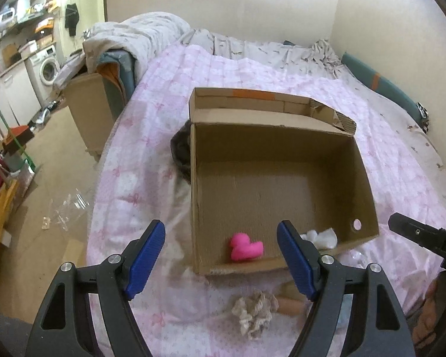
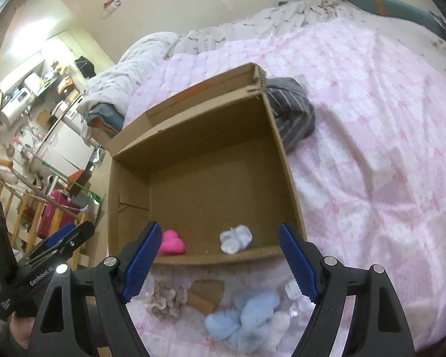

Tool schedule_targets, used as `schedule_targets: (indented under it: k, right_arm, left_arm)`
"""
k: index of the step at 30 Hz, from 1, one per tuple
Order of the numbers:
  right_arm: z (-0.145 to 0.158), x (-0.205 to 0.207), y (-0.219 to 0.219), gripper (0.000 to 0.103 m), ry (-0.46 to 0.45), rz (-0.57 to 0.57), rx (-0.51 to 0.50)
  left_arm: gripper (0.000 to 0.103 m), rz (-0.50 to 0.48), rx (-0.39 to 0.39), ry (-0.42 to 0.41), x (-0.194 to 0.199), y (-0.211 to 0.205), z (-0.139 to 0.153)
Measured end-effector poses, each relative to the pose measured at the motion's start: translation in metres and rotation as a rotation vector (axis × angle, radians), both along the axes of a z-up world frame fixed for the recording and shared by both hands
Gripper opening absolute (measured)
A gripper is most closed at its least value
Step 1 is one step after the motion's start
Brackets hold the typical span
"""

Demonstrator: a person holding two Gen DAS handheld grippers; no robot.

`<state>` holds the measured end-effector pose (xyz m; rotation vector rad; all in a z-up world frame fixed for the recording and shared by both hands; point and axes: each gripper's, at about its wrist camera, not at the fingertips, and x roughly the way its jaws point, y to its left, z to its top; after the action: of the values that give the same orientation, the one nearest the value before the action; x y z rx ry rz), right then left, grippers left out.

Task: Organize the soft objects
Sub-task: 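Move the left gripper to the lace scrunchie and grasp it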

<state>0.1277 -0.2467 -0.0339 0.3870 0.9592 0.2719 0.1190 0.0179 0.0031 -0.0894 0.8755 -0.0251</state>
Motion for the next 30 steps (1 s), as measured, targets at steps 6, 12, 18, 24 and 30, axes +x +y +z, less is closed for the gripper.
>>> schedule_targets:
  k: [6,12,18,24,30]
  right_arm:
    - [0.001,-0.015,-0.002,0.086,0.004,-0.004,0.001]
    - [-0.007,-0.029,0.0,0.086,0.051,0.008,-0.007]
    - [-0.028,-0.034,0.004,0.086,0.132,0.008,-0.026]
    - [-0.039,-0.031,-0.002,0.086,0.171,-0.021,-0.032]
    - [-0.044,-0.029,-0.007,0.086,0.194,-0.039,-0.041]
  left_arm:
    - [0.075,0.039,-0.02,0.034,-0.015,0.012,-0.007]
    - [0.075,0.083,-0.021,0.123,-0.022,0.02,-0.03]
    - [0.075,0.052,-0.128,0.295,-0.013,0.017,-0.065]
    - [0.075,-0.078,-0.131,0.433,-0.01,-0.021,-0.101]
    - [0.073,-0.139,-0.115,0.344,-0.004,-0.039,-0.089]
